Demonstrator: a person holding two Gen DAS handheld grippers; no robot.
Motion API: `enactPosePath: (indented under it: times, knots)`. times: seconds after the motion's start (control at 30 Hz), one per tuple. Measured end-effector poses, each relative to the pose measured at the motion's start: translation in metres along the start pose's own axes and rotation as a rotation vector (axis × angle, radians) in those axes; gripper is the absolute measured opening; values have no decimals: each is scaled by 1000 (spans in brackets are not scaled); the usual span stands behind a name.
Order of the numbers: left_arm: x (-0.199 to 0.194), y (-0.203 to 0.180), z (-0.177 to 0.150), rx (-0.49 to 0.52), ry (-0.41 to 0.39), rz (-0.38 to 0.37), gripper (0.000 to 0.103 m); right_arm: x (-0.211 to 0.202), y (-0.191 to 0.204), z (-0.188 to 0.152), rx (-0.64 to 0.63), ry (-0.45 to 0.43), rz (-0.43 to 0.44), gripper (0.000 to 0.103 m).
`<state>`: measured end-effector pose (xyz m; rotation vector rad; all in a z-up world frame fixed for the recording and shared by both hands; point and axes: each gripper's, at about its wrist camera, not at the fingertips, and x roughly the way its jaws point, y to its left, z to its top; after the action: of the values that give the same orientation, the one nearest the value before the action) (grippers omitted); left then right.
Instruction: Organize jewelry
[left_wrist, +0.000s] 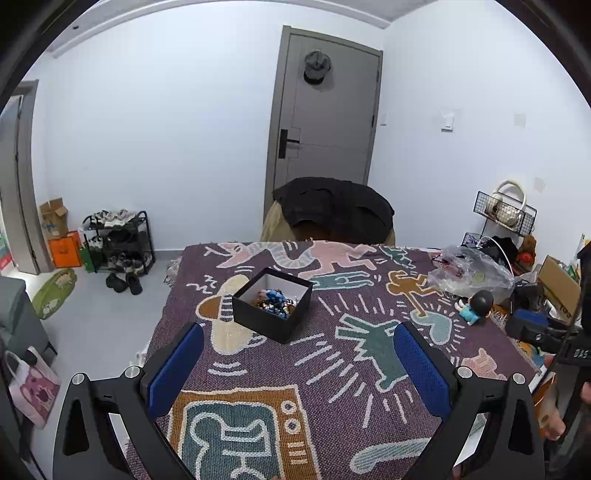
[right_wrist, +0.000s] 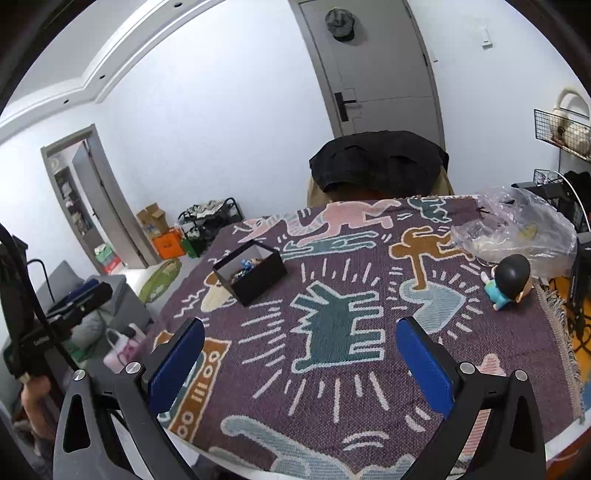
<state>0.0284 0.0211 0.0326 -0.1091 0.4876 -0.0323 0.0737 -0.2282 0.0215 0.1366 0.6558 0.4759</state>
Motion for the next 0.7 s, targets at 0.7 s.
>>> enactPosePath:
  times: [0.7]
  knots:
    - [-11,-6,-4,39,-38,-1,103,1,1,-2,1,-16,15,103]
